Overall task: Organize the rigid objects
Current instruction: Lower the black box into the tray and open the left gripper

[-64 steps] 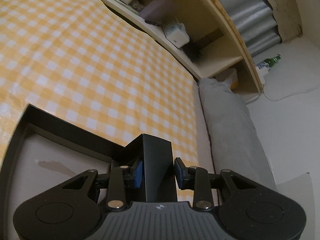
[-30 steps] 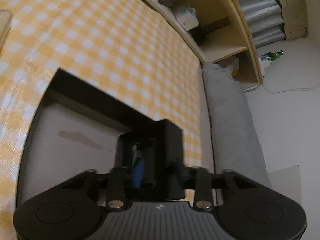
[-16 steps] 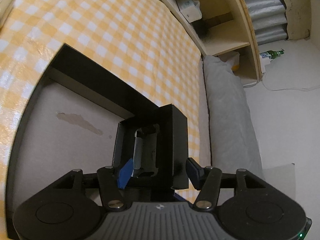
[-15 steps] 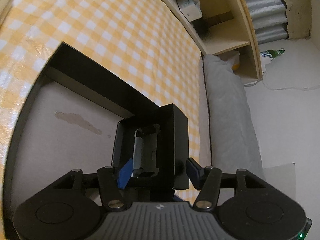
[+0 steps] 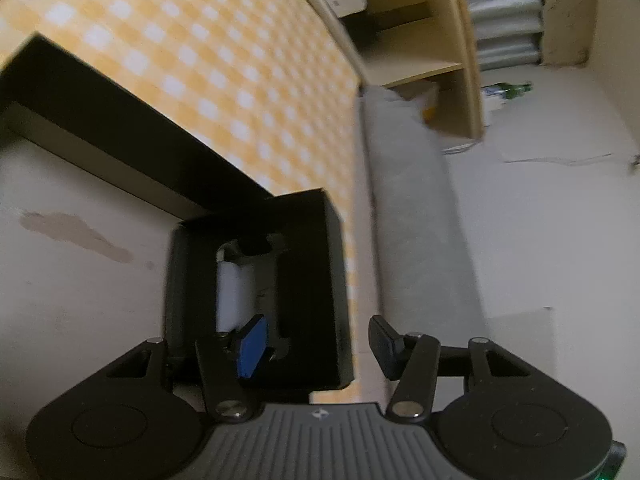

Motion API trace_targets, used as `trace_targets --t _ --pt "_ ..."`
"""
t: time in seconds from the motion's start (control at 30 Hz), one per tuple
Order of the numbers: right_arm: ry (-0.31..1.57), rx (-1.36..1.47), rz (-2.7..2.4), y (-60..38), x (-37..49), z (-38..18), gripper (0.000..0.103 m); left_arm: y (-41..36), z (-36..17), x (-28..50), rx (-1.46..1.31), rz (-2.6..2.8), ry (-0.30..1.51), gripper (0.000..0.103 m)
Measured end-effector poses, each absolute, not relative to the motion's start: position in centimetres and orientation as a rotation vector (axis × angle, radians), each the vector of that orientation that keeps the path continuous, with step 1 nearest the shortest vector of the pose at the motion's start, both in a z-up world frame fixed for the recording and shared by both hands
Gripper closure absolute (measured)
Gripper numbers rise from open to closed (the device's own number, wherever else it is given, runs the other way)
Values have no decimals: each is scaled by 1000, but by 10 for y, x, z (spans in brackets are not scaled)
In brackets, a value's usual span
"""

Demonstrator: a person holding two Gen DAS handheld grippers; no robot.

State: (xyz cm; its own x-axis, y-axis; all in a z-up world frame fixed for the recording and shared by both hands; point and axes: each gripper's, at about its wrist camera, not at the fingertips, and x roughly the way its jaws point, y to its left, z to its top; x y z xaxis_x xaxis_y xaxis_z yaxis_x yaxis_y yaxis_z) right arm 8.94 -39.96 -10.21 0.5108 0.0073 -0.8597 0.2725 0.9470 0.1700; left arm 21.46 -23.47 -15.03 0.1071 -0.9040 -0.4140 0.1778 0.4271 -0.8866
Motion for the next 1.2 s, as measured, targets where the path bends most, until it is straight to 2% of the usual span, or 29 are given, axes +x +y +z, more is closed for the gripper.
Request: trace_targets --t 0.27,0.37,0.43,0.57,0.67,0.77,0.83,0.9,1.07,1.2 --pt "1031 299 -160 -400 91 -103 95 -221 -148 212 -780 -904 1183 47" --pt "1032 296 -160 -400 91 -103 95 -209 -142 214 -773 -885 1181 40" --pt "1033 295 -160 -400 91 -103 95 -202 -137 216 -763 -864 1176 23" --pt "1033 296 -160 -399 91 -103 94 -188 -130 219 -734 -811 1163 22" --pt "1034 295 -160 -399 91 -103 95 -187 -128 220 -610 -722 1172 28" --pt "1034 294 -160 -399 91 -103 94 -186 -124 222 -619 -730 1164 40" --pt "1035 297 -161 -399 91 -103 94 -189 -117 224 -613 -737 1145 58" --pt "1035 300 -160 -399 91 -103 94 -188 -111 224 -618 -742 1125 68" --pt "1039 300 -158 -399 91 -104 94 -182 -115 223 -641 -780 1123 69" --pt "1041 299 -158 -400 91 -104 94 -181 -121 223 -627 -747 1139 75"
